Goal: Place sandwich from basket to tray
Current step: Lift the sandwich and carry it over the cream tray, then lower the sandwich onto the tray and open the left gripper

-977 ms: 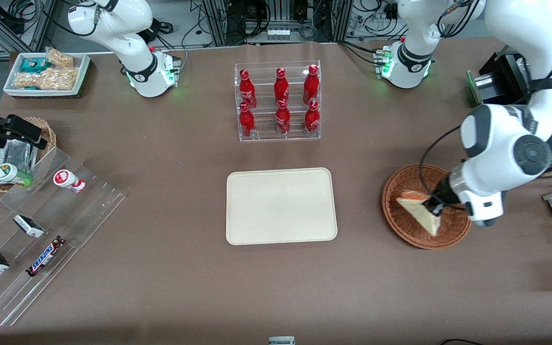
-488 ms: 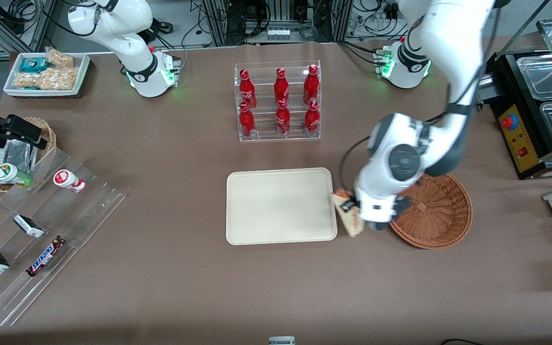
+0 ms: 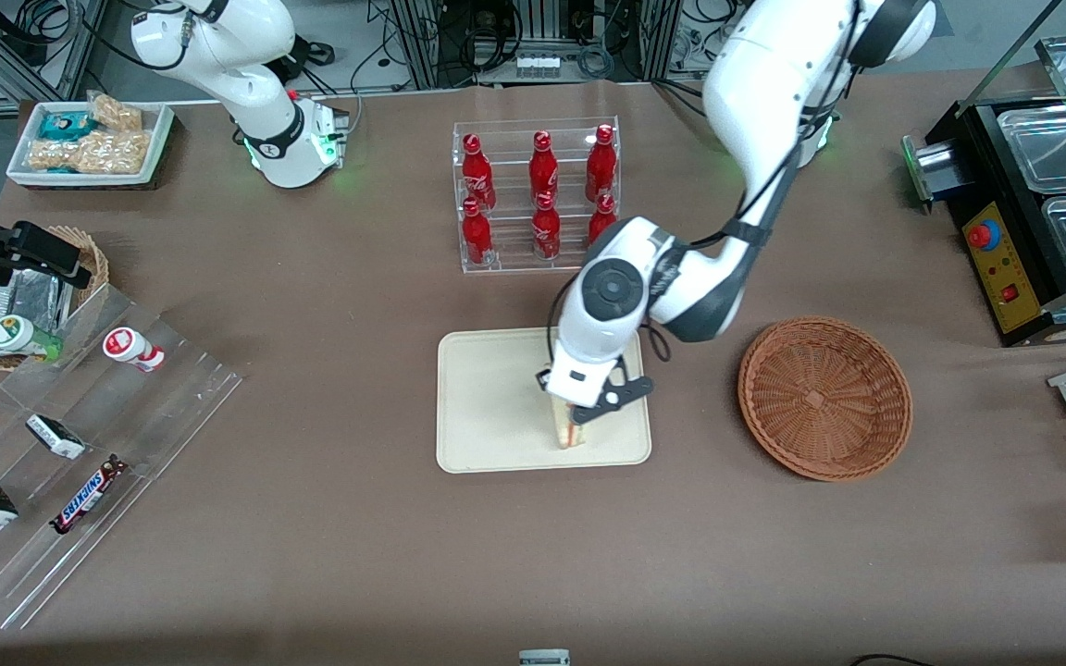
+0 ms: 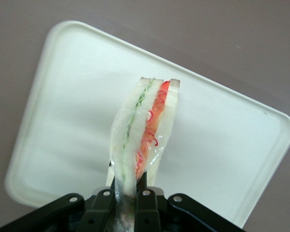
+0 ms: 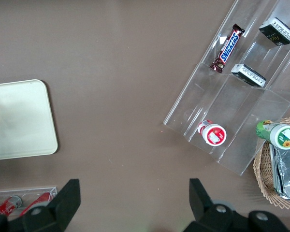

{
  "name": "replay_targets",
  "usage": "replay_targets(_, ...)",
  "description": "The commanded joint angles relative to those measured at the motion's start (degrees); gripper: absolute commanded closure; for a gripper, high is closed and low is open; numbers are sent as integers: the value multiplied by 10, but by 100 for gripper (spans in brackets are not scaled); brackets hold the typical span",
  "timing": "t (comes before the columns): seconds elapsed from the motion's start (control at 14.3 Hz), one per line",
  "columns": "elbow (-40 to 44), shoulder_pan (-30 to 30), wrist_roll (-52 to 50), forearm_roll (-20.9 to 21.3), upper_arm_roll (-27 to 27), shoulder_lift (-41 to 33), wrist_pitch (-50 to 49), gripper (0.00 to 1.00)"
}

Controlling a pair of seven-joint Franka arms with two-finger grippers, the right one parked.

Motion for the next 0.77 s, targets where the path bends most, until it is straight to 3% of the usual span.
replay_targets(0.0, 21, -27, 22, 21, 9, 28, 29, 92)
replay_targets(0.28, 20, -42, 32, 29, 9, 35, 28, 90)
replay_targets(0.49, 10, -55, -9, 30, 9, 35, 24, 82)
replay_targets(0.56, 9, -55, -30, 31, 9, 35, 24, 75)
replay_targets(0.63, 9, -55, -39, 31, 9, 35, 23, 62)
replay_targets(0.7, 9, -54, -41, 32, 10, 33, 21, 19)
